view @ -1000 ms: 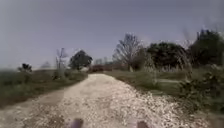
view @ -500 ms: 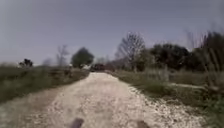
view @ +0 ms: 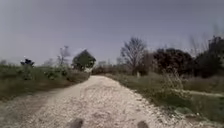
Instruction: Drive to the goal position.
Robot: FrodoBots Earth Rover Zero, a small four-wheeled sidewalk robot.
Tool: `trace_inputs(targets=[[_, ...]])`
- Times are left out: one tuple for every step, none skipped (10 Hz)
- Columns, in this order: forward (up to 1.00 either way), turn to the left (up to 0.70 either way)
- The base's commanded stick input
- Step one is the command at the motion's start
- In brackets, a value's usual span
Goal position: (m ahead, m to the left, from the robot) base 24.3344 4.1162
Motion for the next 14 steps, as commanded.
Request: trace_inputs(targets=[[0.70, 0.07], [0.70, 0.00], [0.70, 0.00], [0.70, 0.00], [0.70, 0.00], [0.70, 0.00], [0.70, 0.00], [0.70, 0.00], [0.70, 0.00], [0.70, 0.00], [0.70, 0.00], [0.70, 0.00], [0.70, -0.01], [0.70, -0.02]])
